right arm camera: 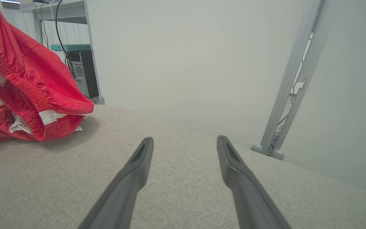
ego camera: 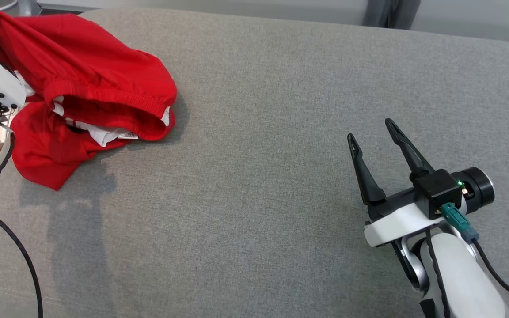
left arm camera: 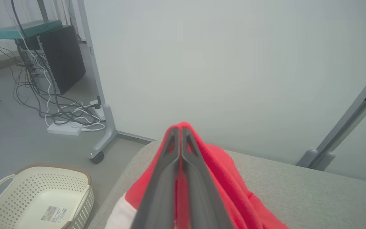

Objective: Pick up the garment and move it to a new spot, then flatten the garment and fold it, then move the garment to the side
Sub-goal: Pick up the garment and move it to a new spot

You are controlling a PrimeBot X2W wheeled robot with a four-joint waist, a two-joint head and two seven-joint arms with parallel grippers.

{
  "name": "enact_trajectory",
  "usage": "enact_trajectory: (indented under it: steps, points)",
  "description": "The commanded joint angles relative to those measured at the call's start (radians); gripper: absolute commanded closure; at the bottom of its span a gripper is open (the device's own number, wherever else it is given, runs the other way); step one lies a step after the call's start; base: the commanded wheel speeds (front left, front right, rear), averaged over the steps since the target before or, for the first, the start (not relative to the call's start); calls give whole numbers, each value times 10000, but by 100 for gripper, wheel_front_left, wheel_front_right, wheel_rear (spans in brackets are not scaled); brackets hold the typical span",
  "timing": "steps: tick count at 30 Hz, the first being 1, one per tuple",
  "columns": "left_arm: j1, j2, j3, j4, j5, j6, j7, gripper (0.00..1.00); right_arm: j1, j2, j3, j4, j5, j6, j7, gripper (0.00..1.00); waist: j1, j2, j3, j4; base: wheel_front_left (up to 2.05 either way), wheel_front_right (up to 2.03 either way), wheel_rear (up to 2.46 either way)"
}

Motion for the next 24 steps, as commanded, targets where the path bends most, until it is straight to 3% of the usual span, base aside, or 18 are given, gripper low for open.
enact_trajectory:
  steps: [1, 6, 15, 24]
  points:
    - [120, 57, 52, -123, -156, -8, -405, 100, 147, -42, -79, -60, 72, 16, -52, 0, 0, 0, -187, -24, 0, 0, 0]
    - [122, 108, 171, -464, -323, -8, -1220, 100, 333, -43, -194, -87, 185, 16, -52, 0, 0, 0, -552, -57, 0, 0, 0]
    - [260, 33, 759, -1838, 34, -9, -1575, 100, 703, -45, -295, -49, 379, 16, -52, 0, 0, 0, -1268, -125, 0, 0, 0]
    - [1413, -562, 1616, -3631, 827, -9, -1563, 100, 1074, -46, -652, -137, 770, 16, -52, 0, 0, 0, -2032, -606, 0, 0, 0]
